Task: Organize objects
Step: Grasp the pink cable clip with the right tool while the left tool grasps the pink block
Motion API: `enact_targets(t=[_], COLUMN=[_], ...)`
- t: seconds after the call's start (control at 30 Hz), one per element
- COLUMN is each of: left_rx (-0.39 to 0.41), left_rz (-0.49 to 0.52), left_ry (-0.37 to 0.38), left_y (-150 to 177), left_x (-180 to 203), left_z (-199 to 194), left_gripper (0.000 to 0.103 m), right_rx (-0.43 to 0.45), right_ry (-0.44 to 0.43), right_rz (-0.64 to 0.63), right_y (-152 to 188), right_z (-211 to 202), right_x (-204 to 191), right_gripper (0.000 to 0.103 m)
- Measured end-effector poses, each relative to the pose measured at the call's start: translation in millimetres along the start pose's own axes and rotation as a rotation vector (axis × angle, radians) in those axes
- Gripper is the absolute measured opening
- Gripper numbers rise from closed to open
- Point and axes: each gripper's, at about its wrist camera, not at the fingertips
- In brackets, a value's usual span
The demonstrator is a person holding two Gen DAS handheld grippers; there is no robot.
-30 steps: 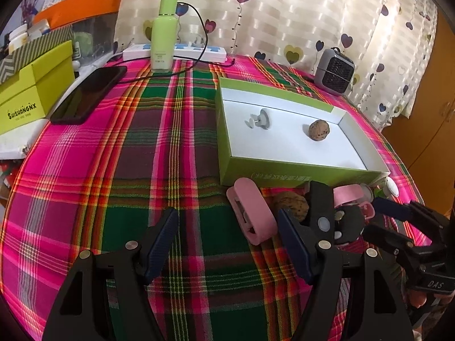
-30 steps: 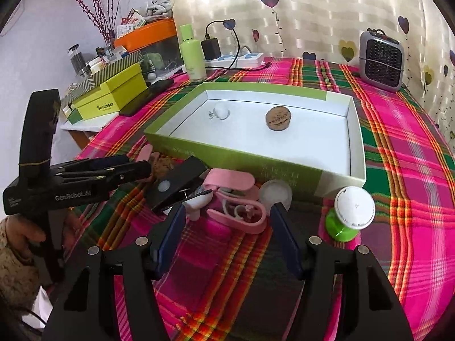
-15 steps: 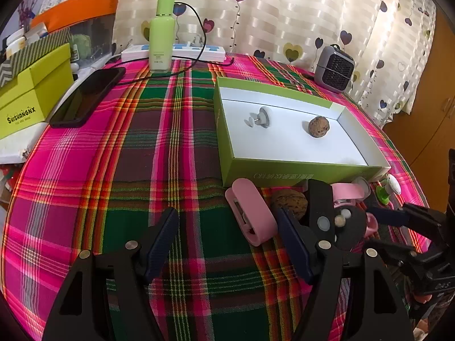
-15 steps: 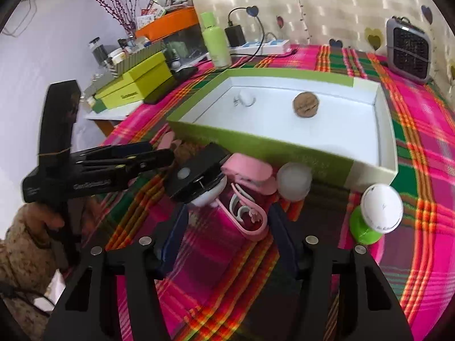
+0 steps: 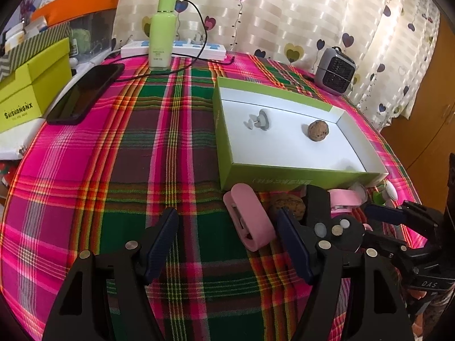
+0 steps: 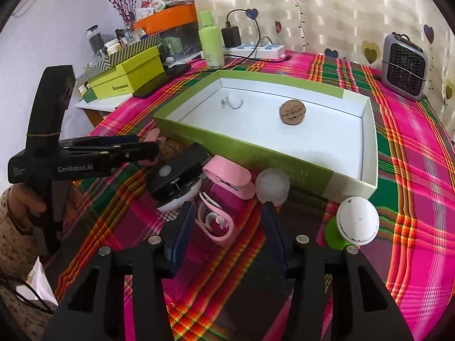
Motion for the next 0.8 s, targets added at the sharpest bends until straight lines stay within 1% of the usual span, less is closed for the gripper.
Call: enact_targets(t=[0.17,0.53,0.6,0.67,0.8], left_rx=[-0.005,-0.047,-0.053,-0.054,-0.051], left_rz=[0.003,0.026,0.027,0.035,0.039], left_ry=[-0.030,-0.071,-0.078,-0.113,-0.115], left_y=[-1,-3,-3,-3,-5], left_x=[-1,-1,-1,-2,-2], left_z=[0,-1,-1,0,2], left_gripper=[0.072,0.072,0.072,0.072,0.072], right_rx=[0.001,-0.036,-0.042,-0.046,-0.055], right_ry=[-0.008,-0.079,-0.079,-0.070,-0.048], right_rz=[-0.052,-0.084,-0.090,-0.099,-0.122], right_y=[-4,0,-1,-3,-6], right_z=[1,7,10,12,15], right_x=[-5,-13,-13,-15,-19], right_gripper=[0.039,0.038,0.038,0.038,0.038])
Point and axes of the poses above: each gripper's, at about its wrist camera, not at the fingertips, and z roughly the way its jaws point, x to its right, y to its underside, and after that the axes turned 13 degrees about -z, right-handed
